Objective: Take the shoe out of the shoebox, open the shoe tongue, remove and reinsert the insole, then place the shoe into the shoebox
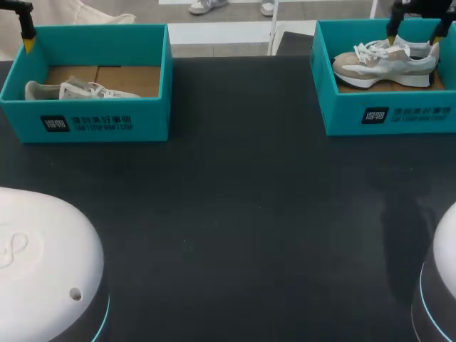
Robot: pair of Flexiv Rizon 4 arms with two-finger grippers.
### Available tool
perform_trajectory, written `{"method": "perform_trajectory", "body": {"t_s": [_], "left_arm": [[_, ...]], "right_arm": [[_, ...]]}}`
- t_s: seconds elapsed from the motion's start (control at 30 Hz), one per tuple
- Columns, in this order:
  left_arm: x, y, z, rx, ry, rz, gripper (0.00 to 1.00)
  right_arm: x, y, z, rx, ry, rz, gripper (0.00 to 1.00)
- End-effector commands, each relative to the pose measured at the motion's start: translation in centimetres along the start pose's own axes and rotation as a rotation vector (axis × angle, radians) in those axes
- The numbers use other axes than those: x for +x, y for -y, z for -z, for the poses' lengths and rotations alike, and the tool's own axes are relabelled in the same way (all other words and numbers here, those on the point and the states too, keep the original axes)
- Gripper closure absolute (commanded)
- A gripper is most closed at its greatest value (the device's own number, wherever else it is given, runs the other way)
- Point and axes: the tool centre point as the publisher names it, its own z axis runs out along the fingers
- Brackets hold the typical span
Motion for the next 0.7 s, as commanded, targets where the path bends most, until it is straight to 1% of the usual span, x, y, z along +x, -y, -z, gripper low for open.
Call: {"method": "perform_trajectory", "body": {"t_s": [0.03, 0.1, 0.13, 0.23, 0.27, 0.3, 0.37, 0.5, 0.57, 0.7], "left_arm": [[0.0, 0.0, 0.0, 0.001, -0.001, -0.001, 0.00], [0.0, 0.0, 0.0, 0.001, -0.001, -0.001, 0.00], [0.0, 0.0, 0.0, 0.001, -0.001, -0.001, 0.00], [0.0, 0.0, 0.0, 0.001, -0.001, -0.001, 0.00], [0.0, 0.0, 0.0, 0.001, -0.001, -0.001, 0.00], [0.0, 0.0, 0.0, 0.001, -0.001, -0.001, 0.00], [0.0, 0.0, 0.0, 0.001, -0.001, -0.001, 0.00], [0.0, 0.0, 0.0, 0.001, -0.001, -0.001, 0.00], [0.0, 0.0, 0.0, 0.001, -0.001, -0.001, 0.00], [0.0, 0.0, 0.0, 0.001, -0.001, -0.001, 0.00]], "right_arm": [[0.0, -0.3, 0.1, 0.027, 0.002, 0.000, 0.00], [0.0, -0.3, 0.1, 0.027, 0.002, 0.000, 0.00], [-0.5, -0.7, -0.9, 0.033, 0.033, -0.047, 0.00], [-2.2, -2.0, -2.6, -0.017, 0.076, -0.144, 0.00], [-2.9, -2.3, -3.3, -0.029, 0.088, -0.150, 0.00], [-3.5, -2.7, -3.9, -0.031, 0.095, -0.139, 0.00], [-4.4, -3.8, -4.2, -0.066, 0.124, -0.146, 0.00], [-6.3, -5.7, -5.3, -0.109, 0.123, -0.106, 0.00], [-7.2, -6.5, -6.4, -0.110, 0.141, -0.074, 0.00], [-8.8, -7.7, -8.4, -0.086, 0.138, -0.085, 0.00]]}}
